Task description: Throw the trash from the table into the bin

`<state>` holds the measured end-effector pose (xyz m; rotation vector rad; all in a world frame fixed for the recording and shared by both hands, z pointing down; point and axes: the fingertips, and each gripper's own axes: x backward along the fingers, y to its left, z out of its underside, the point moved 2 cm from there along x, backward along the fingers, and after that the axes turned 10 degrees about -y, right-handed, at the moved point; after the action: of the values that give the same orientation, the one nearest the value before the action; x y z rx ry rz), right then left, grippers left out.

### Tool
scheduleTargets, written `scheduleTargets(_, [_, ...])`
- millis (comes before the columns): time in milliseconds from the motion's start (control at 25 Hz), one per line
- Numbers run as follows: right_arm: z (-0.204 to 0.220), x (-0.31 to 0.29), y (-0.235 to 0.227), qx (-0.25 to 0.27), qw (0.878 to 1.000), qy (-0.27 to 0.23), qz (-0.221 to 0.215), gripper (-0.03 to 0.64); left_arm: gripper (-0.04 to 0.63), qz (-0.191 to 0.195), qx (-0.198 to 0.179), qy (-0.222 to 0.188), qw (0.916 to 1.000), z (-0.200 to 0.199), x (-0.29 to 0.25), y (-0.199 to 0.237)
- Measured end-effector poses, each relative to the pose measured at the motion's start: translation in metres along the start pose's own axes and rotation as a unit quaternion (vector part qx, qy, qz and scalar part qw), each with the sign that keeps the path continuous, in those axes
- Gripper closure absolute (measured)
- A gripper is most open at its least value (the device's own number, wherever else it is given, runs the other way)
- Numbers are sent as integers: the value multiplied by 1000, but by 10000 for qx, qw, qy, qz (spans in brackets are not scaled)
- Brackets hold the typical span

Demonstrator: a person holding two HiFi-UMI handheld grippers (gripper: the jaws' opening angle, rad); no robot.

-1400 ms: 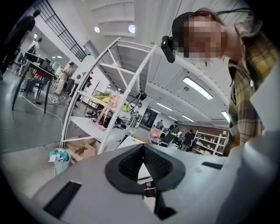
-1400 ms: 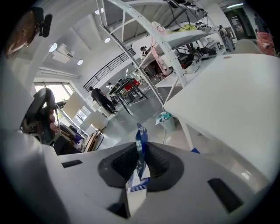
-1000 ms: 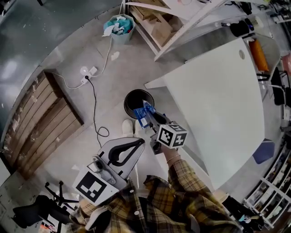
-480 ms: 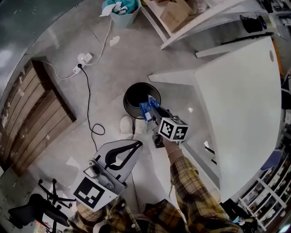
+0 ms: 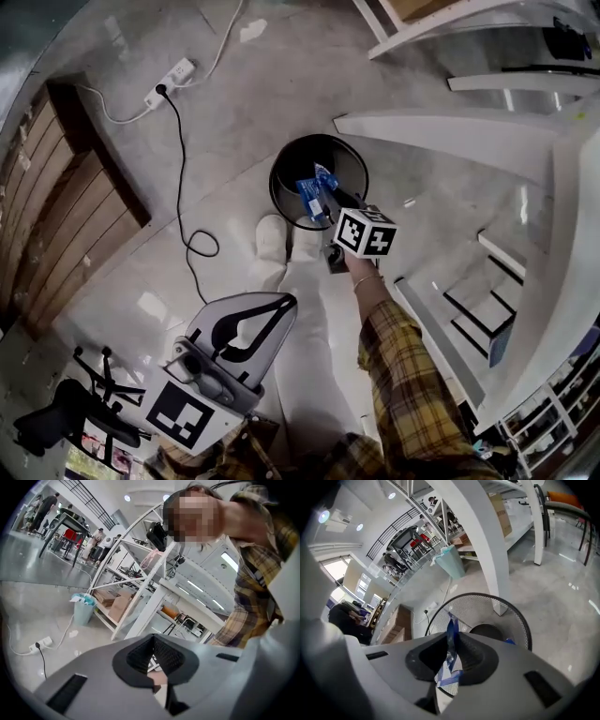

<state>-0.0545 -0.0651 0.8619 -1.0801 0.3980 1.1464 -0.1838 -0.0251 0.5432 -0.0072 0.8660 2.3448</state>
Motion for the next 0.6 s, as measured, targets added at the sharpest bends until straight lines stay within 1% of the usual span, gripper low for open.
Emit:
scheduleTargets(120, [18, -22, -17, 134, 9998, 92, 89, 586, 589, -40, 44, -32, 10000, 20, -2, 12])
scheduleTargets(200, [29, -29, -28, 133, 9996, 156, 184, 586, 589, -18, 85, -38, 10000, 29, -4, 14])
scheduleTargets(320, [33, -39, -33, 142, 9995, 200, 209, 575, 589, 61, 99, -23, 9999, 37, -7, 13])
scheduleTargets(400, [31, -47, -31, 199, 9994, 235, 162, 522, 589, 87, 106, -37, 9999, 41, -8, 13])
scheduleTargets(480, [28, -51, -26, 197, 9993, 292, 98, 493, 589, 59, 103, -11, 9999, 41, -9, 13])
scheduleTargets(600, [20, -47, -21, 190, 9995, 229, 48, 491, 589, 27, 45, 19, 10000, 37, -11, 13])
